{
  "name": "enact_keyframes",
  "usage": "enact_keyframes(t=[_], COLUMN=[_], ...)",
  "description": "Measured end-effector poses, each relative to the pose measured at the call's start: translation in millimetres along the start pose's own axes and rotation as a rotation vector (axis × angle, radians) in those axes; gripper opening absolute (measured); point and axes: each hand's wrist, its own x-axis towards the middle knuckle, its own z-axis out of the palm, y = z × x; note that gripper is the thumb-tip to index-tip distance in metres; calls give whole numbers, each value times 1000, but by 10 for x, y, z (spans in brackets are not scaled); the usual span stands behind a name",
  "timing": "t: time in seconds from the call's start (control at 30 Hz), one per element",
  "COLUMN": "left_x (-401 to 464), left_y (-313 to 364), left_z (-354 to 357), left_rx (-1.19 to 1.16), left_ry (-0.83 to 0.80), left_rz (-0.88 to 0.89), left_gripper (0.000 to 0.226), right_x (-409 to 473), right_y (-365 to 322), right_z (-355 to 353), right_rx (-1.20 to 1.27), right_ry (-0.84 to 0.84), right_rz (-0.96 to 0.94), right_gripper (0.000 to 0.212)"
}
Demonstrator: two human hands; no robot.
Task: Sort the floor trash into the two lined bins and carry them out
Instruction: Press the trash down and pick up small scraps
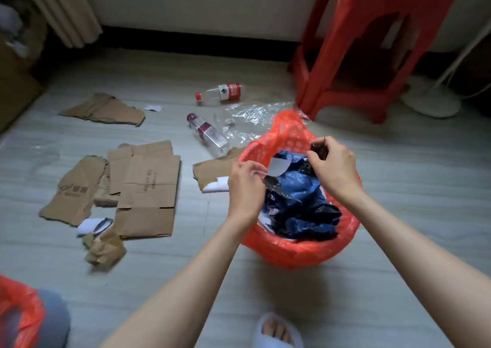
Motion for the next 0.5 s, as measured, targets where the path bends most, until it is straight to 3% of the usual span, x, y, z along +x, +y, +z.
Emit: enact_keyframes(t=[0.13, 0.27, 0.33, 0.5], left_x=[-109, -120, -136, -175], left_y=[-210, -207, -164, -62], left_z=[228, 284, 269, 174], left_rx=[410, 721, 789, 895], left_ry=[-135, -427, -508, -559], left_rz=[188, 171, 212, 336], left_gripper=[21, 23, 23, 50], right_x=[19, 31, 17, -71], right_y=[356, 544, 530, 406], right_z=[84, 150, 133, 73], right_rx=[-16, -220, -307, -409], right_ry=[76, -147, -160, -91], right_rz=[132, 183, 221, -39], right_gripper=[20, 33, 45, 52])
